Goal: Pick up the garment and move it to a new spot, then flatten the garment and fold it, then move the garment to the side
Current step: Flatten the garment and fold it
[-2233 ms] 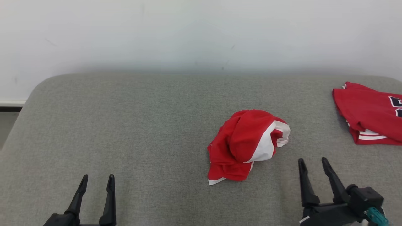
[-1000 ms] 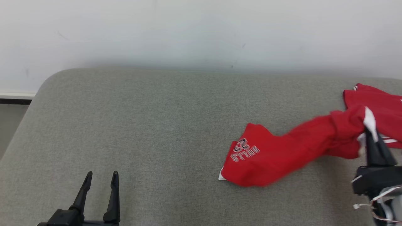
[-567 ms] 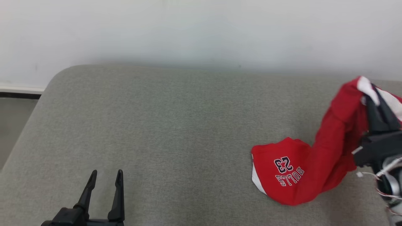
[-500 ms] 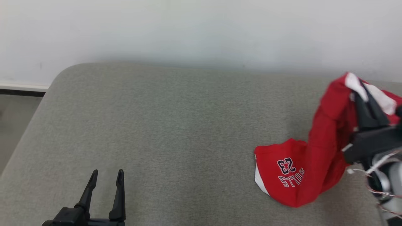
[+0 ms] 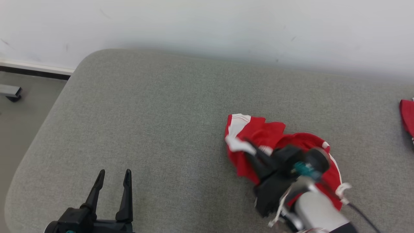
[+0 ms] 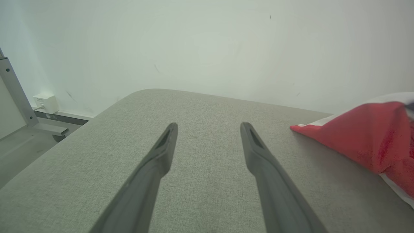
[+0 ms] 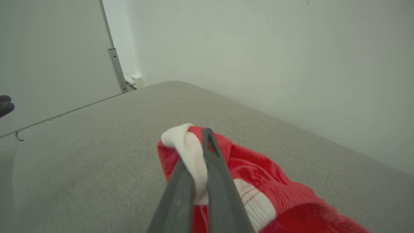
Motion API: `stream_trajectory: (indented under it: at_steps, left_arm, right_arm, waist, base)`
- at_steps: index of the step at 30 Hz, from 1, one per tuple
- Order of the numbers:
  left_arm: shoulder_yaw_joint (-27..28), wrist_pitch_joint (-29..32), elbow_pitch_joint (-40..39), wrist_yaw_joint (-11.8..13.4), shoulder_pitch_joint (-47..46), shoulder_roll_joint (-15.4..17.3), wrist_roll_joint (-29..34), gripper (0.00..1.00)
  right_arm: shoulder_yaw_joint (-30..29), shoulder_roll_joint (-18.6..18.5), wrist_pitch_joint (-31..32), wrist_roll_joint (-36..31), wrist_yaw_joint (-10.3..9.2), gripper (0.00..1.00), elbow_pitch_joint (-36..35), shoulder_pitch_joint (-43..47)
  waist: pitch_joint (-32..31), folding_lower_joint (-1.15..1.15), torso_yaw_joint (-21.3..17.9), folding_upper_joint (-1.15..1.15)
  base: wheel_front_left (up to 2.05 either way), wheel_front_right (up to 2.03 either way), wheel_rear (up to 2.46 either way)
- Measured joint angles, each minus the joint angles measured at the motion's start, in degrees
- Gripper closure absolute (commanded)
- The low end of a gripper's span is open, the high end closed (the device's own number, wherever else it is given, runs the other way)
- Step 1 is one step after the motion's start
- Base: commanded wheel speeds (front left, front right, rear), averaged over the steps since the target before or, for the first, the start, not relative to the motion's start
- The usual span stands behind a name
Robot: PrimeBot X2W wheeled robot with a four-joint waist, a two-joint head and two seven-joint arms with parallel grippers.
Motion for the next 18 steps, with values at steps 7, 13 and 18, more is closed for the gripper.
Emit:
stream_trajectory:
  at_steps: [7,13,18]
  left_arm:
    - [0.1,0.0,0.6,0.0,-0.7,-0.2,-0.1,0.0]
    - [0.8,0.0,1.1,0.0,-0.8,-0.3,0.0,0.0]
    - [1.2,0.0,1.3,0.0,-0.4,-0.4,0.2,0.0]
  right_arm:
    - [8.6,3.6,-3.3,-0.5,0.0,0.2,11.0,1.2]
    - [8.2,3.4,-7.4,3.3,0.0,0.0,14.4,1.1]
    - [6.4,0.5,-9.6,5.4,0.0,0.0,11.5,2.6]
  waist:
    - [1.3,0.0,0.3,0.0]
    - [0.9,0.0,-1.0,0.0]
    - [-0.2,0.0,-2.2,0.0]
  base:
    - [0.0,0.0,0.0]
    - [0.0,0.0,0.0]
    - [0.0,0.0,0.0]
